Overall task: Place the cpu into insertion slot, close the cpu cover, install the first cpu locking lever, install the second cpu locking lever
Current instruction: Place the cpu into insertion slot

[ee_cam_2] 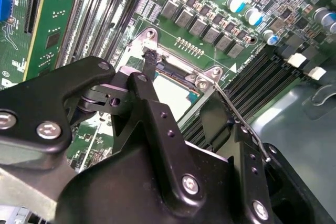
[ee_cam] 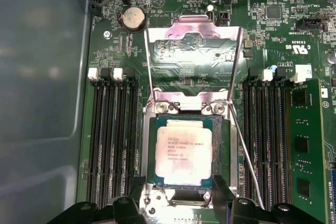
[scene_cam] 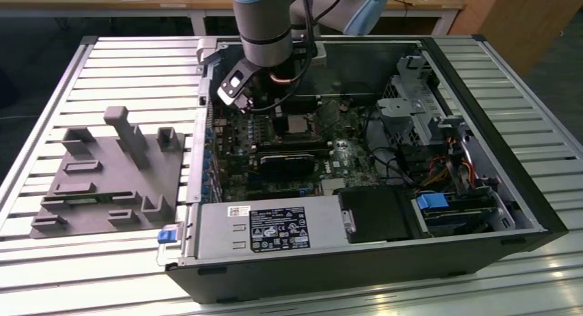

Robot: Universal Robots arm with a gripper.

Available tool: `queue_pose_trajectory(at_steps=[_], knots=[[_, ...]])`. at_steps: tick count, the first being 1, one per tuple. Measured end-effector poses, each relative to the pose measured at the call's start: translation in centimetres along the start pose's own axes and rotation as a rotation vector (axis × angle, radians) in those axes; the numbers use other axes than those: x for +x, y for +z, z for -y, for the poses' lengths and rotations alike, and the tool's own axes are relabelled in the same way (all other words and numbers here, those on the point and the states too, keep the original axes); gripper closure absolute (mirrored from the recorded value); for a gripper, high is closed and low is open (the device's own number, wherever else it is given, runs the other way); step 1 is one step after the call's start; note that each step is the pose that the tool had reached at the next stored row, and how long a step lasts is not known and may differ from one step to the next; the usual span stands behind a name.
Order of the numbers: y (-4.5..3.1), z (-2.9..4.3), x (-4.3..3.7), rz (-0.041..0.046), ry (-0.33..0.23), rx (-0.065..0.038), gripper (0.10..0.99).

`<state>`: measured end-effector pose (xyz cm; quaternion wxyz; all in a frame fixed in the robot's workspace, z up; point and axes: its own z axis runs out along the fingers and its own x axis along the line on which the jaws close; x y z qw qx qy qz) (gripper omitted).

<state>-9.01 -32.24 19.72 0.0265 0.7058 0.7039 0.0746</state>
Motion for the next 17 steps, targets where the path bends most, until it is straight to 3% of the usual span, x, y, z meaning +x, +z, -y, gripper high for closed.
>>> queue_pose_trajectory(at_steps=[17], knots=[[-0.49,0.09,0.03,-0.0002,0.0,-0.002,0.475]])
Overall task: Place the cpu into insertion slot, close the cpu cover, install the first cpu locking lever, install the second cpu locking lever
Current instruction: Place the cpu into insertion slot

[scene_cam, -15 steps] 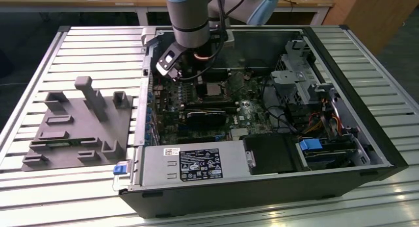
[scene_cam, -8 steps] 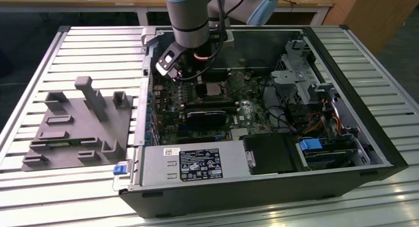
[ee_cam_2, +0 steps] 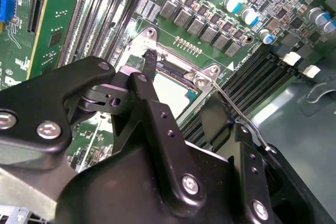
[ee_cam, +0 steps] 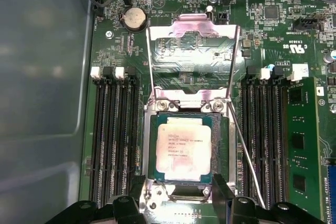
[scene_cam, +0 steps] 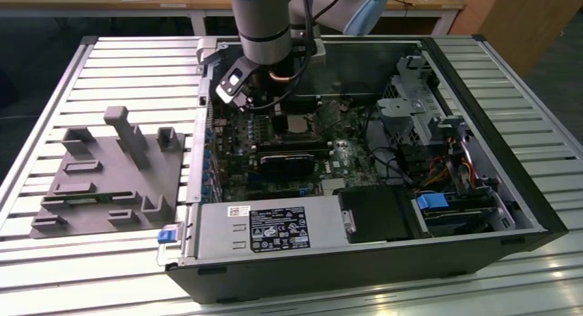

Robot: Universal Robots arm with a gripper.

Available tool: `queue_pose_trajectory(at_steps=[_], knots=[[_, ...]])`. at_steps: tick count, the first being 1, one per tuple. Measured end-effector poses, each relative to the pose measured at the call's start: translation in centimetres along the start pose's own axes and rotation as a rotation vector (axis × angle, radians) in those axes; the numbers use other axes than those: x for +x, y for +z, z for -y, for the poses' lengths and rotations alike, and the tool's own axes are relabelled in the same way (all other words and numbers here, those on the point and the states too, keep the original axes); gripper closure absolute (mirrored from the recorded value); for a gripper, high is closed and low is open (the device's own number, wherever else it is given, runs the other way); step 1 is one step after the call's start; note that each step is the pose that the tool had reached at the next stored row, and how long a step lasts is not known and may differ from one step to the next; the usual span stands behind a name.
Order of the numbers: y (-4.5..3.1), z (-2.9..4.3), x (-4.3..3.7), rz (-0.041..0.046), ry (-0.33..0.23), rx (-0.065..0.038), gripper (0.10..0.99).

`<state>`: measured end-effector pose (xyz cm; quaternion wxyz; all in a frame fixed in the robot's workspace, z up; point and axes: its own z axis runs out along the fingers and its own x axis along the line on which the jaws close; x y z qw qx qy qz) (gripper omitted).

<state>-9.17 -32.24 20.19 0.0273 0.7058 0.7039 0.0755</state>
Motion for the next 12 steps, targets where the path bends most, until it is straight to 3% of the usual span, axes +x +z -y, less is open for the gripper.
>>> queue_pose_trajectory(at_steps=[12], knots=[[-0.76,-0.11,0.06,-0.0002,0.0,0.0,0.475]])
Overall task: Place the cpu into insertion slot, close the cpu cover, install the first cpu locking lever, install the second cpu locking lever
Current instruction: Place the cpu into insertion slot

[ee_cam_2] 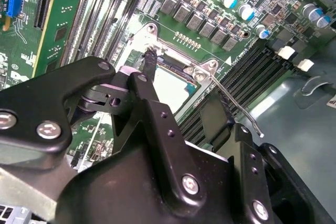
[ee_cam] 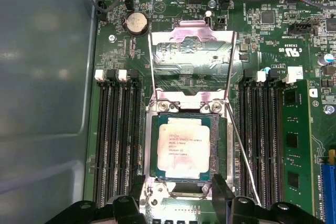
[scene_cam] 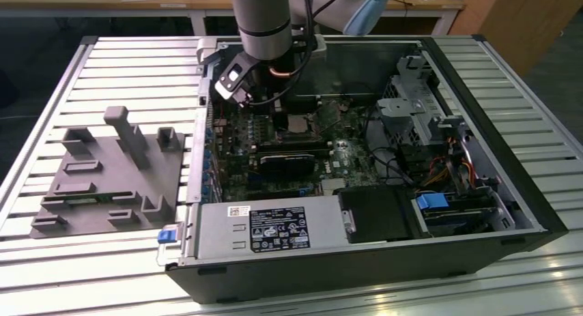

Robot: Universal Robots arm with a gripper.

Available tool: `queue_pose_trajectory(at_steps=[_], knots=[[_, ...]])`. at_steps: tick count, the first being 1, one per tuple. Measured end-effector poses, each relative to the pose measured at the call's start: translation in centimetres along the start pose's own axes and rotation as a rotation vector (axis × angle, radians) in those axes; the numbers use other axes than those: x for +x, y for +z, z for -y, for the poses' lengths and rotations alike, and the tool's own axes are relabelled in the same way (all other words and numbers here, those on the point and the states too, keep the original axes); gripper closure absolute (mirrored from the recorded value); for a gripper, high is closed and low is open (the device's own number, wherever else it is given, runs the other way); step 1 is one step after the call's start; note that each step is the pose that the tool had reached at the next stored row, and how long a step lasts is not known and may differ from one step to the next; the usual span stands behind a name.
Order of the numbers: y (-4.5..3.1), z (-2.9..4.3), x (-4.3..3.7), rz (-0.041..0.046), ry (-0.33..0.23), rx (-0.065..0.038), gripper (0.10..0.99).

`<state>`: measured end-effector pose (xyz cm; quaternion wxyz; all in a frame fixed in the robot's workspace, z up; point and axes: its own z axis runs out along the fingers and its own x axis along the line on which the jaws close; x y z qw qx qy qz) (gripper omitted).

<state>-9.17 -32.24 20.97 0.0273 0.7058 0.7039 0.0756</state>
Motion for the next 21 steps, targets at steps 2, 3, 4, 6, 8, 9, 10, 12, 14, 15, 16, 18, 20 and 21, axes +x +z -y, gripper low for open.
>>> queue_pose_trajectory(at_steps=[2,3,4,6,8,9,10,12,14,15,16,18,20,21], knots=[[-0.01,0.0,0.0,0.0001,0.0,0.0,0.475],[-0.01,-0.04,0.0,0.0002,0.0,0.0,0.475],[0.0,-0.08,0.0,0.0003,0.0,0.001,0.475],[0.02,-0.22,0.0,0.0003,0.0,0.003,0.475],[0.05,-0.37,0.0,0.0002,0.001,0.007,0.475],[0.06,-0.47,0.0,0.0004,0.001,0.01,0.475],[0.08,-0.6,0.0,0.0007,0.001,0.013,0.475],[0.12,-0.86,-0.01,0.0018,0.002,0.023,0.475],[0.16,-1.15,0.0,0.0027,0.003,0.035,0.475],[0.18,-1.3,0.0,0.0033,0.003,0.04,0.475],[0.2,-1.44,-0.01,0.004,0.004,0.044,0.475],[0.25,-1.76,-0.01,0.0054,0.005,0.052,0.475],[0.27,-1.91,-0.01,0.006,0.006,0.054,0.475],[0.27,-1.92,-0.01,0.0061,0.006,0.054,0.475]])
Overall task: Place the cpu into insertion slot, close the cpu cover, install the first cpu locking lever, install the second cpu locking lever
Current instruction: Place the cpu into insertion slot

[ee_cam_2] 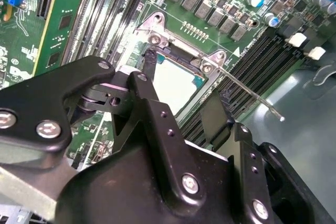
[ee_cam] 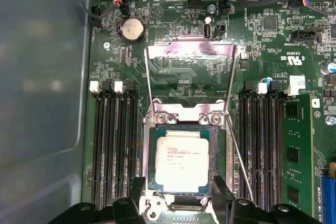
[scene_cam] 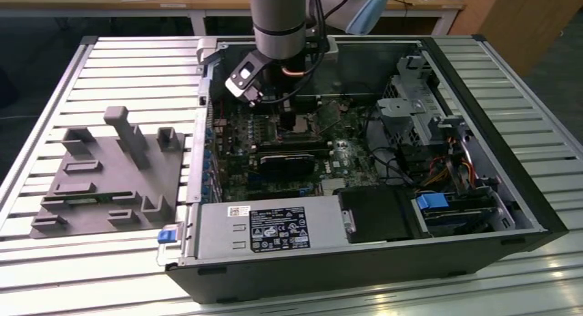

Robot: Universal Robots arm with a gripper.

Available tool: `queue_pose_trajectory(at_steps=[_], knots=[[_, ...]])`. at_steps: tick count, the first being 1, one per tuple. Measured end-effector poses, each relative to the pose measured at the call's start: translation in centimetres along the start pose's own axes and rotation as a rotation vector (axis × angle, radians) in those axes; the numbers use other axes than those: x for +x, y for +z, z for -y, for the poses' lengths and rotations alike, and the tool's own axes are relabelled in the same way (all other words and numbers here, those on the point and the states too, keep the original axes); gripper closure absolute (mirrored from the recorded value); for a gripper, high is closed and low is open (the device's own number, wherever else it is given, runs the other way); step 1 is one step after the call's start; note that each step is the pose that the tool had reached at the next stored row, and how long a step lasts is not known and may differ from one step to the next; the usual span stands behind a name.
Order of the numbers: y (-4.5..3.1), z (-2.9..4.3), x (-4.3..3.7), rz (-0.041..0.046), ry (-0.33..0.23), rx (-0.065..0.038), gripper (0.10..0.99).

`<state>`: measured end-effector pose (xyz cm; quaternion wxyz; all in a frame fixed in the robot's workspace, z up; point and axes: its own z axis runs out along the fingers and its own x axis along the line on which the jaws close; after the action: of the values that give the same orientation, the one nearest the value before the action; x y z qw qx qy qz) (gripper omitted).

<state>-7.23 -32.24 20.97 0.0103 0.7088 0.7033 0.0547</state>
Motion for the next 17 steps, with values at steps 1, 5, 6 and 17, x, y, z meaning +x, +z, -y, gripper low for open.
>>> queue_pose_trajectory(at_steps=[1,5,6,17], knots=[[0.0,-0.02,0.0,0.0001,0.0,0.0,0.475],[0.04,-0.47,0.01,0.0007,0.001,0.0,0.475],[0.06,-0.61,0.01,0.001,0.001,0.0,0.475],[0.74,-1.34,-0.03,0.0303,-0.005,0.001,0.475]])
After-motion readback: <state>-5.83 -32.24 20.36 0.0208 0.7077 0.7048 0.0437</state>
